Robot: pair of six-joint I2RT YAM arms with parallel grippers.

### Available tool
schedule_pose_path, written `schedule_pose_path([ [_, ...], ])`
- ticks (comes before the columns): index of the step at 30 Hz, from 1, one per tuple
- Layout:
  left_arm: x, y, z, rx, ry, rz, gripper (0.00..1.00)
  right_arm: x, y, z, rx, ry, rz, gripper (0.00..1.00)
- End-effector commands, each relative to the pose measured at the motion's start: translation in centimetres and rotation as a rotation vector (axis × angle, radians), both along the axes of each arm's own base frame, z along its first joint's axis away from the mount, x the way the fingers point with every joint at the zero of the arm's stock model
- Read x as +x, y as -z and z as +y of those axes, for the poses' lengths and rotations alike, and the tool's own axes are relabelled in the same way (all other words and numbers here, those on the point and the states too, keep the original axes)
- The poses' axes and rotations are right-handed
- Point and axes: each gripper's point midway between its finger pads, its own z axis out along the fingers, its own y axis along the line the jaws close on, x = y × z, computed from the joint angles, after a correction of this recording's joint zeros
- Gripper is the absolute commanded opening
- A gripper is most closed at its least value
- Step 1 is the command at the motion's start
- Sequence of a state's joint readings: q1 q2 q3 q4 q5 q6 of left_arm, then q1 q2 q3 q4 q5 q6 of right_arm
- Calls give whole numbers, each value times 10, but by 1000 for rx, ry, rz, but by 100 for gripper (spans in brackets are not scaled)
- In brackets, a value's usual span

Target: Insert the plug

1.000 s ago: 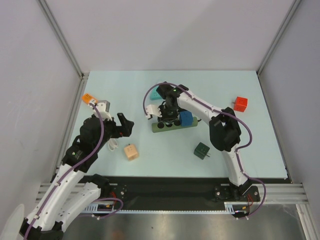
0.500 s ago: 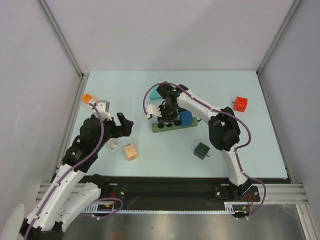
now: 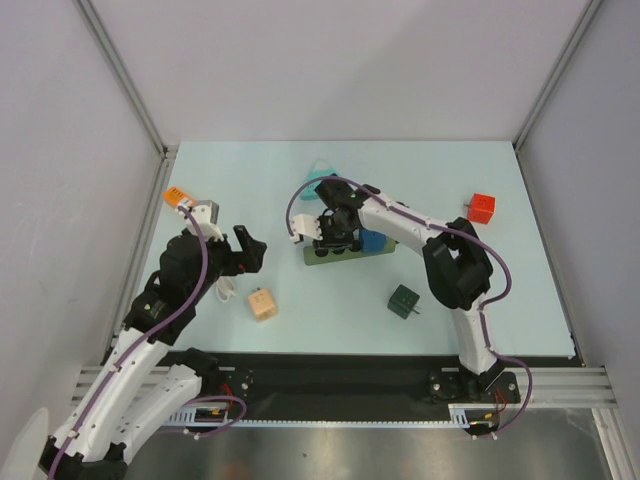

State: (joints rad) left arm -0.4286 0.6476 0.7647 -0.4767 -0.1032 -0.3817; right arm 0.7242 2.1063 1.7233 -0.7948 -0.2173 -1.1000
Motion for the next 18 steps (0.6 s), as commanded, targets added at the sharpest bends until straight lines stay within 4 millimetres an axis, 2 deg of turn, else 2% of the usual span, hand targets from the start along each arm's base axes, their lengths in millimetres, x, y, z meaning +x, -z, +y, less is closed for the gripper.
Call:
schedule_pose_path([
  [1,3,-3,5,14,-18,-20,100,-31,68,-12,-31,58,161,0],
  [6,4,-3,5,15,-18,-19,100,-28,74,-17,-13,94,172,0],
  [9,4,-2,6,17,-22,-19,100,-33,78,-18,19,108,200,0],
  [18,4,-3,7,16,-25,-21,100,-38,88,-24,-24,168,202,0],
])
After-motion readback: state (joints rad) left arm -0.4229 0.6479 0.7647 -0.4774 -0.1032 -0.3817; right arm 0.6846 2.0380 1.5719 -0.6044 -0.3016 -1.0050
